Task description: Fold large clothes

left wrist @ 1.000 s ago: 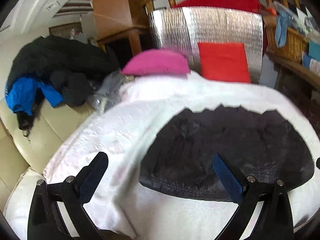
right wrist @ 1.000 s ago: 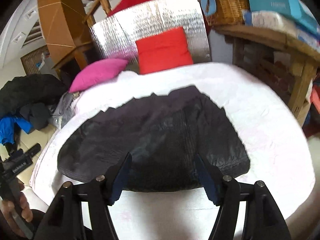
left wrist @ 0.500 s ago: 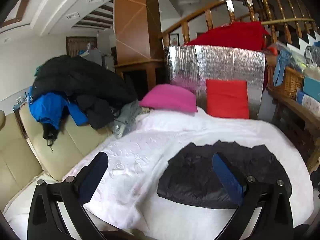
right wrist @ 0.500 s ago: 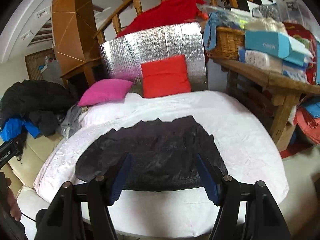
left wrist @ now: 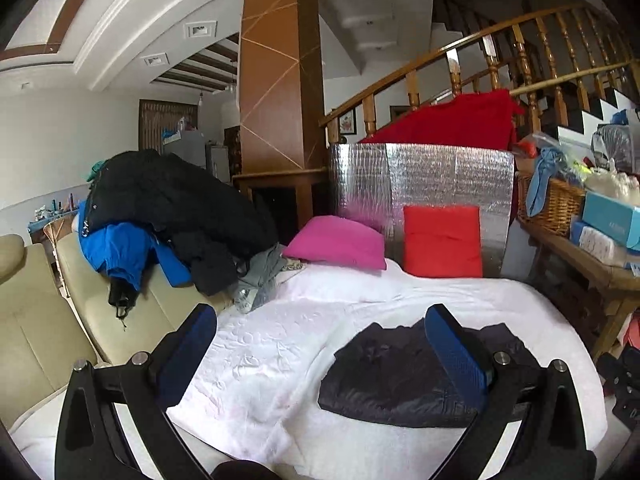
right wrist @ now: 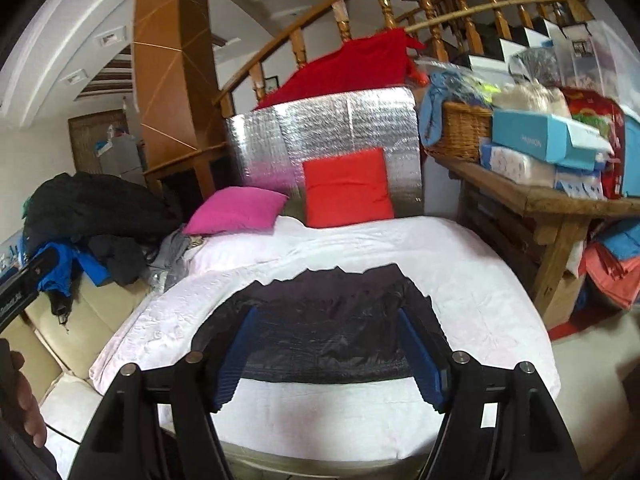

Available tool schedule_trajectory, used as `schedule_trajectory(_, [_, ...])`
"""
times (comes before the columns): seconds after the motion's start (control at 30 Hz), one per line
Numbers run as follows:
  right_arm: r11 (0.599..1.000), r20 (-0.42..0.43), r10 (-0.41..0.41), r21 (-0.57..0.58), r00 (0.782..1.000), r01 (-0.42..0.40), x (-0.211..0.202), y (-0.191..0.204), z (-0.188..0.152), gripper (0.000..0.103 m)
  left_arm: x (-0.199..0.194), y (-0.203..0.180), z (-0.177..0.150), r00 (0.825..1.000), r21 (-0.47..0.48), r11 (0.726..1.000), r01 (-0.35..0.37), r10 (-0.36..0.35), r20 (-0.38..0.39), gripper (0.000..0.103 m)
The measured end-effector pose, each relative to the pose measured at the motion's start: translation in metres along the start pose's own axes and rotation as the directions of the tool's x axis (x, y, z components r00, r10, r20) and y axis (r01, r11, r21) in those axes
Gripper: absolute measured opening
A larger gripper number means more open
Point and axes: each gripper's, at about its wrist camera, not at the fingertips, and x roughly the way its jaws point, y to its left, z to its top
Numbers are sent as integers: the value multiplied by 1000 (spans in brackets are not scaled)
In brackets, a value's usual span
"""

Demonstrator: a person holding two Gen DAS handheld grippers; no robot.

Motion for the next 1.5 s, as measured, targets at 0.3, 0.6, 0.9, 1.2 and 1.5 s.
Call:
schedule_trajectory(0.3, [1000, 37, -18, 17, 999, 17, -33, 15, 7, 75, -42, 5, 12, 997, 4, 1000, 12, -12, 74, 103])
schedule_trajectory(0.6, [998, 32, -61, -6, 998, 61, -51, 26, 7, 75, -71, 7, 18, 992, -5, 999, 39, -39, 119, 103])
schedule_trajectory(0.9, [995, 79, -96, -23, 992, 98, -77, 33, 4, 75, -76, 0, 17, 992, 13, 998, 66, -67, 107, 103])
schedule_trajectory(1.2, [993, 90, -118, -15, 989, 119, -87, 29, 6, 75, -83, 1, 17, 991, 8, 998, 65, -65, 117, 103])
schedule_trajectory(1.5, [993, 70, -114, -5, 991, 115, -82, 26, 7, 75, -84, 2, 15, 992, 5, 998, 62, -62, 113, 103])
